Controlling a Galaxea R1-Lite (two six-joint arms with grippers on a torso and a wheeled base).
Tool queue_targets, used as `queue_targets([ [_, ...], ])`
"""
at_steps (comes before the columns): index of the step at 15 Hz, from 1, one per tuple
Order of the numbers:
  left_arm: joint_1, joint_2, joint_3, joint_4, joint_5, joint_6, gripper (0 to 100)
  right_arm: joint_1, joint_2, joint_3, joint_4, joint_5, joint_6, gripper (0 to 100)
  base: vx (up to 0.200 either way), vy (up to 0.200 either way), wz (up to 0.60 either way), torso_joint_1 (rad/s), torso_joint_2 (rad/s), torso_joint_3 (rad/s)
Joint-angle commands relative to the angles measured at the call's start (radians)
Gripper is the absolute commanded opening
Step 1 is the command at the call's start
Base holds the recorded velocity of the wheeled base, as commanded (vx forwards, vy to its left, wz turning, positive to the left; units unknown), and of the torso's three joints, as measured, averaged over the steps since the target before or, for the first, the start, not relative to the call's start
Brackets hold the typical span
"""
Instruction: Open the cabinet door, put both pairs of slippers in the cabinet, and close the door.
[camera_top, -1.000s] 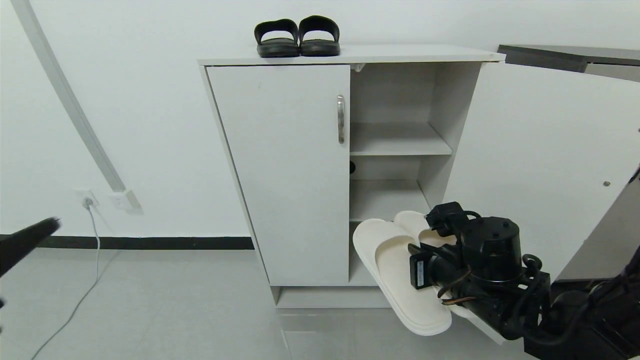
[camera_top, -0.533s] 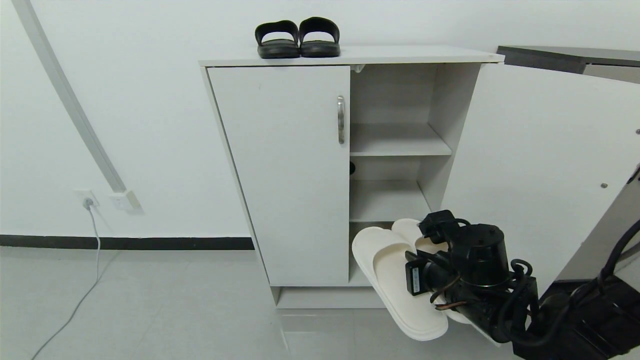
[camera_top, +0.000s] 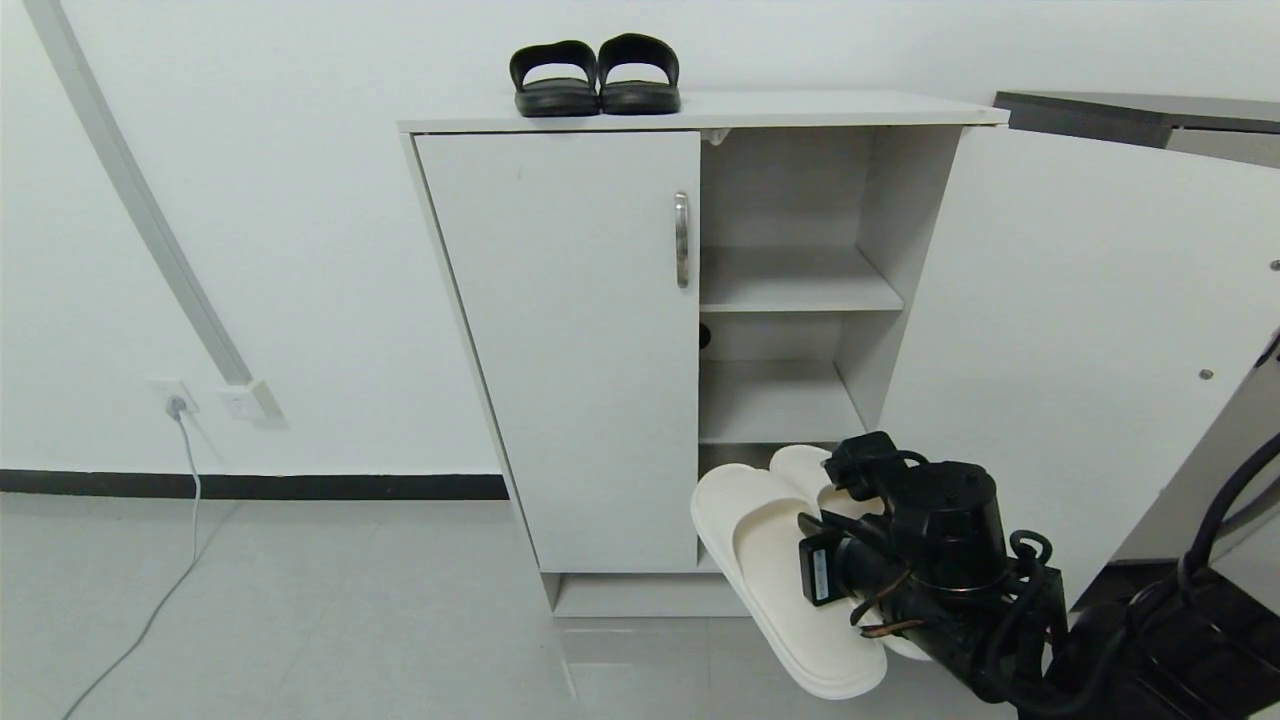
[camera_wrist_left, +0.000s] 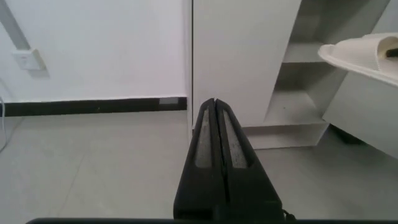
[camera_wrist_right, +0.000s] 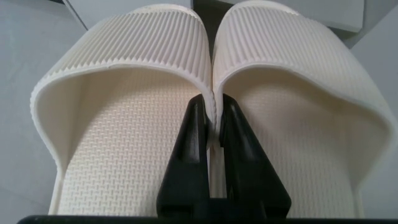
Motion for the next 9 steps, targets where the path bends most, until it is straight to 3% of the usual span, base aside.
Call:
queue_targets([
  [1, 0.001, -0.007, 0.000, 0.001, 0.003, -0.032, 0, 0.002, 0.003, 0.000, -0.001, 0.000, 0.001, 0, 0.000, 0.000, 0.00, 0.000, 0.00, 0.000],
  [2, 0.001, -0.007, 0.000, 0.001, 0.017, -0.058, 0, 0.010, 0.003, 0.003, -0.013, 0.002, 0.002, 0, 0.000, 0.000, 0.00, 0.000, 0.00, 0.000],
  [6, 0.001, -0.007, 0.000, 0.000, 0.028, -0.060, 0, 0.033, 0.047, 0.001, -0.108, -0.017, -0.011, 0, 0.000, 0.000, 0.00, 0.000, 0.00, 0.000],
  [8, 0.001, -0.007, 0.000, 0.000, 0.031, -0.064, 0, 0.039, 0.079, -0.062, -0.102, -0.083, -0.011, 0, 0.000, 0.000, 0.00, 0.000, 0.00, 0.000],
  [9, 0.001, -0.007, 0.000, 0.000, 0.031, -0.064, 0, 0.039, 0.144, -0.168, -0.081, -0.196, -0.005, 0, 0.000, 0.000, 0.00, 0.000, 0.00, 0.000],
])
